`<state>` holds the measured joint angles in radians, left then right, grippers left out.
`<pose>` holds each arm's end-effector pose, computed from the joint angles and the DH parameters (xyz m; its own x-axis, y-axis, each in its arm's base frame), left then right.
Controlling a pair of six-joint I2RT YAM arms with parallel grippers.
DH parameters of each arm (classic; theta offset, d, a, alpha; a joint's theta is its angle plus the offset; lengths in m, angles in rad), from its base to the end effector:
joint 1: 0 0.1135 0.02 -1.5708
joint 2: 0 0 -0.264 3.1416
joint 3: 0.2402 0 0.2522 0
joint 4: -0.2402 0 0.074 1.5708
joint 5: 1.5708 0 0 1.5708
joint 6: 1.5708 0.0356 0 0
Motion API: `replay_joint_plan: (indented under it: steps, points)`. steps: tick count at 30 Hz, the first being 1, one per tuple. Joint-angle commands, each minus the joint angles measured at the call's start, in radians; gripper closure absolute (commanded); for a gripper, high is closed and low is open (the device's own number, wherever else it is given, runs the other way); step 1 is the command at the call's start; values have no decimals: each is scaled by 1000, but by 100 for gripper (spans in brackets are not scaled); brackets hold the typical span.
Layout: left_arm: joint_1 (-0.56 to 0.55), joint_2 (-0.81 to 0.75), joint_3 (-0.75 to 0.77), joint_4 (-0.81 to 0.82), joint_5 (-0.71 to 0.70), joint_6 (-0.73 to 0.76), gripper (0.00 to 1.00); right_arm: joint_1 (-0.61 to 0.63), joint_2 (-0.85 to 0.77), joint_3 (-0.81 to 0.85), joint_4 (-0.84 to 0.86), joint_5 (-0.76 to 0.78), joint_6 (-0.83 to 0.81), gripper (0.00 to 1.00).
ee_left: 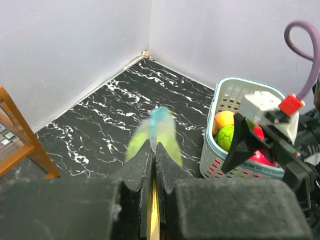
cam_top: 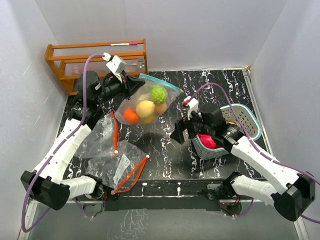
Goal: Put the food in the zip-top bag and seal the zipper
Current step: Zip the zipper food storage bag at the center of the board.
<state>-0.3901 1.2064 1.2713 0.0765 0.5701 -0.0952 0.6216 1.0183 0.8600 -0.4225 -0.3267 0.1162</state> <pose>0.2419 -0.1202 0.4506 0.0523 -0.1080 -0.9928 0.8230 0.5677 -0.0184 0.1745 0.1391 0.2997 -0.5323 -0.2462 -0.8100 -0.7127 0.6466 0.2718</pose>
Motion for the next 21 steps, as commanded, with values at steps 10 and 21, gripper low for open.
replay_joint_plan:
  steps: [10,21]
  points:
    - [2,-93,-136,97,130,15,100,-1,52,425,5,164,51,2]
    - [2,-74,-147,111,325,23,100,-1,167,433,83,-52,-153,1]
